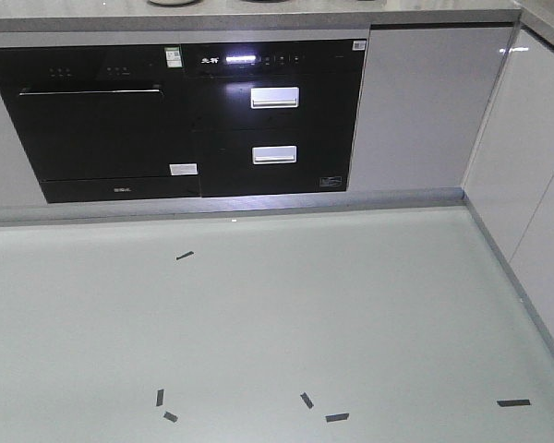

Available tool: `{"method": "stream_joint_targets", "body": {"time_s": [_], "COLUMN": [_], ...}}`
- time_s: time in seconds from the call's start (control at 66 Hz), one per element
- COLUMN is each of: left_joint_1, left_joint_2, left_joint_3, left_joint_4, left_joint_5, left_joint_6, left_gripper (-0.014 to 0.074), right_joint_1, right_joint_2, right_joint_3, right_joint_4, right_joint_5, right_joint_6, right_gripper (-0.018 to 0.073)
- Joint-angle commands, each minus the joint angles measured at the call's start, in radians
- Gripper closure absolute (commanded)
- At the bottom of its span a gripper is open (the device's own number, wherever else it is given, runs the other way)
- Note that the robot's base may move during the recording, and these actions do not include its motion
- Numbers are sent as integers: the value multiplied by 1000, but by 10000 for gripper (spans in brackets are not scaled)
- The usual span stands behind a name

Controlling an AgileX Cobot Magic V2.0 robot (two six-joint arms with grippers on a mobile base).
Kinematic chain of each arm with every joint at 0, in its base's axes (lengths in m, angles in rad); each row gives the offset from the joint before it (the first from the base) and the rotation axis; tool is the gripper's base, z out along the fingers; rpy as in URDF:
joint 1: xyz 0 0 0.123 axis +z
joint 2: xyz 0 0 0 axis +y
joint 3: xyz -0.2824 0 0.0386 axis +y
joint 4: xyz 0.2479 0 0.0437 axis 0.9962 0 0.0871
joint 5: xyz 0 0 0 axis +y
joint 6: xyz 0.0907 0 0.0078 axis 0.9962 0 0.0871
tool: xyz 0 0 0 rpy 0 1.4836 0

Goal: Distribute corn equally
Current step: 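Drive the base forward toward the counter with both arms stowed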

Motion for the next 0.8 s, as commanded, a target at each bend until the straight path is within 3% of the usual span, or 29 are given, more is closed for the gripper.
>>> {"method": "stream_joint_targets", "body": {"time_s": [0.0, 0.788], "left_joint_1": [-2, -2], "left_joint_2": [-16, -16], "left_joint_3": [12, 12], "left_joint_4": [-5, -5], "left_joint_5": [-78, -78], "left_joint_6": [-7, -7], "left_gripper": [603, 603], "right_joint_1": [0, 0], "right_joint_2": [-3, -3], "right_joint_3": [11, 11], "right_joint_4": [-8, -8], "right_joint_5": [-74, -73], "right_joint_6": [-9, -9], "right_gripper": [561, 561]}}
